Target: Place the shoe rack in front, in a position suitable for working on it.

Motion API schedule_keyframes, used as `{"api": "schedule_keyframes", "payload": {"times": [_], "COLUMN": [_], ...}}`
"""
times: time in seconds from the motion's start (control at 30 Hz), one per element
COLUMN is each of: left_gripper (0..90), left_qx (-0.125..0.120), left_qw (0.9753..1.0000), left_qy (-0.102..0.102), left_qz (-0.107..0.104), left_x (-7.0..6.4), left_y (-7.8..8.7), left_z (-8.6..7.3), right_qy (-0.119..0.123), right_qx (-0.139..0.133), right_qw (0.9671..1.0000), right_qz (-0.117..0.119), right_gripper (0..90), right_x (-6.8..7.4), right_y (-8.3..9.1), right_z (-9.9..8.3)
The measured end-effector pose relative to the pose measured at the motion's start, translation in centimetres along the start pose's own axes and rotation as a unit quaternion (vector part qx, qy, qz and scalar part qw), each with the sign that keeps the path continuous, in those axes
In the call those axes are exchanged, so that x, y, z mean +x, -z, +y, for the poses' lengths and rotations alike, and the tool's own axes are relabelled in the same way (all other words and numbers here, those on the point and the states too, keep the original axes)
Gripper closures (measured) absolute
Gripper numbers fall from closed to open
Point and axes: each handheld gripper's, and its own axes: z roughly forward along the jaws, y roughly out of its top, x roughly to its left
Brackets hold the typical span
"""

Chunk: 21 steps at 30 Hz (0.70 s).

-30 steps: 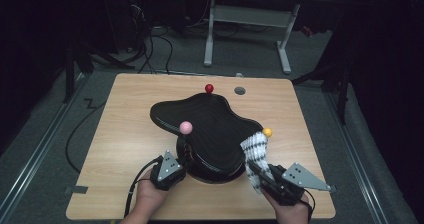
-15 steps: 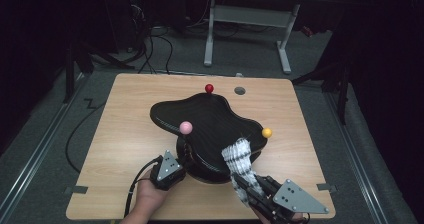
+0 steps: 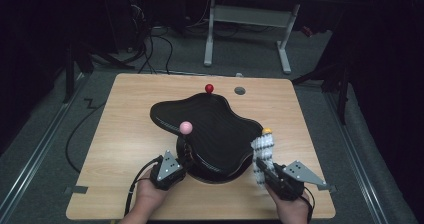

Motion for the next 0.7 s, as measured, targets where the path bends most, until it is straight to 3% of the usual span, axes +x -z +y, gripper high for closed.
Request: {"api": "schedule_keyframes", "payload": {"times": [0.1,0.2,0.3,0.53,0.7], "left_gripper": [73.4,73.4,73.4,73.5,73.5], "left_qx": [0.002,0.003,0.002,0.002,0.003], "left_qw": [1.0000,1.0000,1.0000,1.0000,1.0000], "left_qy": [0.002,0.002,0.004,0.004,0.003], "left_qz": [-0.002,-0.002,-0.002,-0.002,-0.004], "left_x": [0.0,0.0,-0.1,0.0,-0.1], "left_y": [0.0,0.0,0.0,0.0,0.0], "left_z": [0.0,0.0,0.0,0.0,0.0], "right_qy": [-0.019,-0.038,-0.052,-0.019,0.003], "right_qx": [0.020,0.046,0.061,0.049,0.035], "right_qw": [0.9989,0.9956,0.9933,0.9972,0.9992], "right_qz": [-0.038,-0.072,-0.083,-0.053,-0.020], "right_gripper": [76.5,76.8,76.8,76.5,76.5], "right_x": [-2.2,-4.3,-5.3,-3.5,-1.7], "right_y": [-0.1,0.0,-0.1,-1.6,-1.1], "right_z": [-1.1,-2.2,-2.8,-1.8,-1.1]}}
